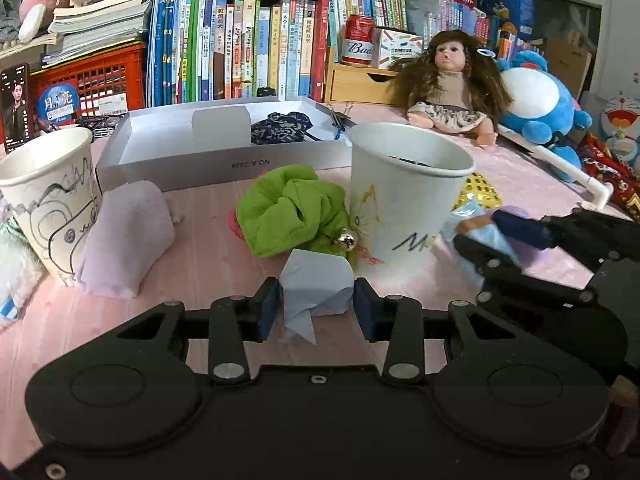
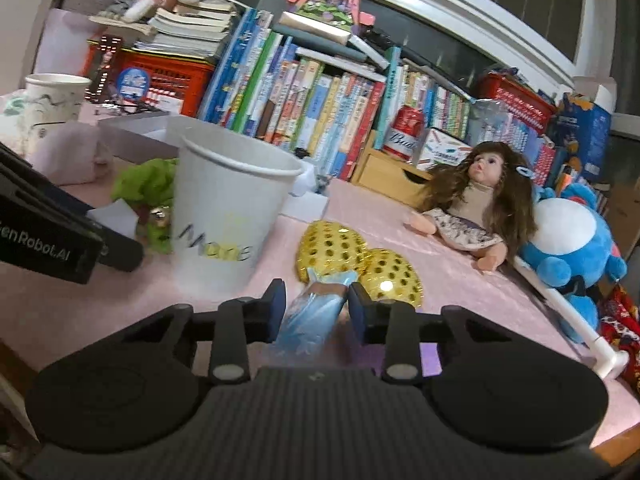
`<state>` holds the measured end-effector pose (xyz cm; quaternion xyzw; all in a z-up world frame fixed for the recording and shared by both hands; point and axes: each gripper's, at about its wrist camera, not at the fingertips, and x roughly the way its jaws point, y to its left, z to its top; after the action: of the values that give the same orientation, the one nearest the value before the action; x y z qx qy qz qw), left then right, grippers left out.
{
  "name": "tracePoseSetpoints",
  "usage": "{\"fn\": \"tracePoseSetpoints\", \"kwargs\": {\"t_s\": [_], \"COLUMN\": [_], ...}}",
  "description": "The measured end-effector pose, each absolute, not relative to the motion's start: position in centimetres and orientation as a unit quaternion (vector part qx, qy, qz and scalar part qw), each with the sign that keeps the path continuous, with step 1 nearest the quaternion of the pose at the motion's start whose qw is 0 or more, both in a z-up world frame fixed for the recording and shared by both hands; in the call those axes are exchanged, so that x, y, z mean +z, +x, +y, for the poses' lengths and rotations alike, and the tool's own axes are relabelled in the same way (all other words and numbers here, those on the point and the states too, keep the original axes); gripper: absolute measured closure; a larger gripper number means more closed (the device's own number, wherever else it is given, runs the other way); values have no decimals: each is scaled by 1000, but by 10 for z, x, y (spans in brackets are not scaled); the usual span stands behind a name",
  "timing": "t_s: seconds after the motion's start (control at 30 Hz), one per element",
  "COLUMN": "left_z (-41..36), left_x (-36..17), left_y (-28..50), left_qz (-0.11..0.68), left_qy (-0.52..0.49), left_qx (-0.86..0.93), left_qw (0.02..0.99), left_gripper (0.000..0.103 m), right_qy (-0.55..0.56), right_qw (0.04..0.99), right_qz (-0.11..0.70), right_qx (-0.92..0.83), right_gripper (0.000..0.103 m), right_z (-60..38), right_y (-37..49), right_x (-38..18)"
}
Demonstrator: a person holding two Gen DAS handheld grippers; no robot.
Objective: Organize soft objects
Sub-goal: 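Close the right tool on the clear plastic bag while the left tool grasps the white tissue, then carry the plastic bag with the right tool while the left tool carries the tissue to the tray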
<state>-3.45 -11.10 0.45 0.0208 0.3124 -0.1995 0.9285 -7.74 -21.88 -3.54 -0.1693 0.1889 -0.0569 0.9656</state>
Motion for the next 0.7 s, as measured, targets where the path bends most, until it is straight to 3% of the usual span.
{"fn": "tracePoseSetpoints", "kwargs": {"t_s": [0.4, 0.7], "left_z": [-113, -116], "left_x": [0, -1], "left_y": [-32, -28], "left_qz": [307, 302], "left_qy": [25, 30], "left_qx": [-191, -185], "left_qw": [932, 935], "left_gripper": [64, 55], "right_qy": [-118, -86], "right_qw": [969, 972], "right_qz": [213, 217], "right_qx": [-38, -32], "right_gripper": [57, 53], "right_z": [-224, -230], "right_y": [-68, -61], "right_x": [-41, -41]}}
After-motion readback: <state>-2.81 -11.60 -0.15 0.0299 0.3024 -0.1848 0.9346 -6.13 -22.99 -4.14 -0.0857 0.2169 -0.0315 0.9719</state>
